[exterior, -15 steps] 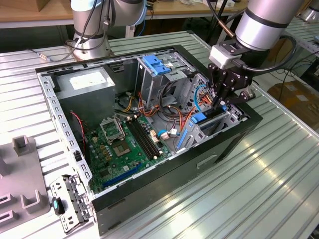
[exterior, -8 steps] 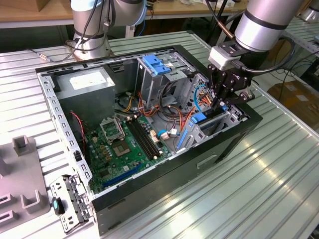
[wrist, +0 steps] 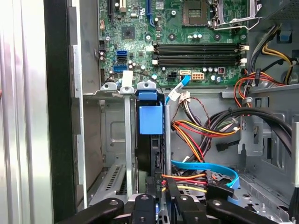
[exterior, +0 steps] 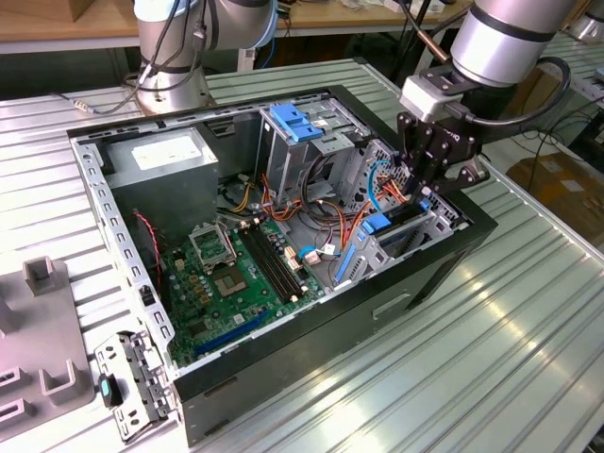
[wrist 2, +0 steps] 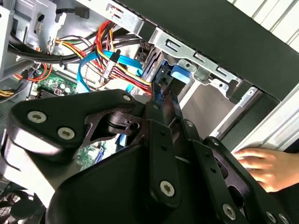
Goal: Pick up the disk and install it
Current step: 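Insert the first disk wire, then insert the second disk wire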
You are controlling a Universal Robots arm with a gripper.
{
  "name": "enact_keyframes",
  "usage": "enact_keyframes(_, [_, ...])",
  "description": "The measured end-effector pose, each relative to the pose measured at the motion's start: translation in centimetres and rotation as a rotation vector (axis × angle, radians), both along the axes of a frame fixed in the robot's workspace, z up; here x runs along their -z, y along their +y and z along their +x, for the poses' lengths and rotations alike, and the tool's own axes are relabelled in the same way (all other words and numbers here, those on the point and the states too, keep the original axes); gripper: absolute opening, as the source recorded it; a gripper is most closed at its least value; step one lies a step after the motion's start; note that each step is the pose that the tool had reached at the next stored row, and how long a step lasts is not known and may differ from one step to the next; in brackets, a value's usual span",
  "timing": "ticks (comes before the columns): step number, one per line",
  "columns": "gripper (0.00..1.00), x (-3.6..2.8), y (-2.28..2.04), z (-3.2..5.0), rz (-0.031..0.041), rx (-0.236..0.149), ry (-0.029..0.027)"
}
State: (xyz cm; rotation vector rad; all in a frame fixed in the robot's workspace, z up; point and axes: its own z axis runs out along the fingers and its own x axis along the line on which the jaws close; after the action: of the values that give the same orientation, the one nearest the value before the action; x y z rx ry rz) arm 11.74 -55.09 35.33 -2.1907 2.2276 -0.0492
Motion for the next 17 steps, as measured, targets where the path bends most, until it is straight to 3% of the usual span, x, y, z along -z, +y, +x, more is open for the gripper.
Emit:
enact_keyframes(2, [0.22, 0.0, 0.0, 0.0, 0.0, 0.0, 0.0])
enact_keyframes(4, [0.11, -0.01, 0.0, -0.01, -0.0001, 0.0, 0.0])
enact_keyframes(17, [0.11, -0.01, 0.0, -0.03, -0.0002, 0.0, 0.0])
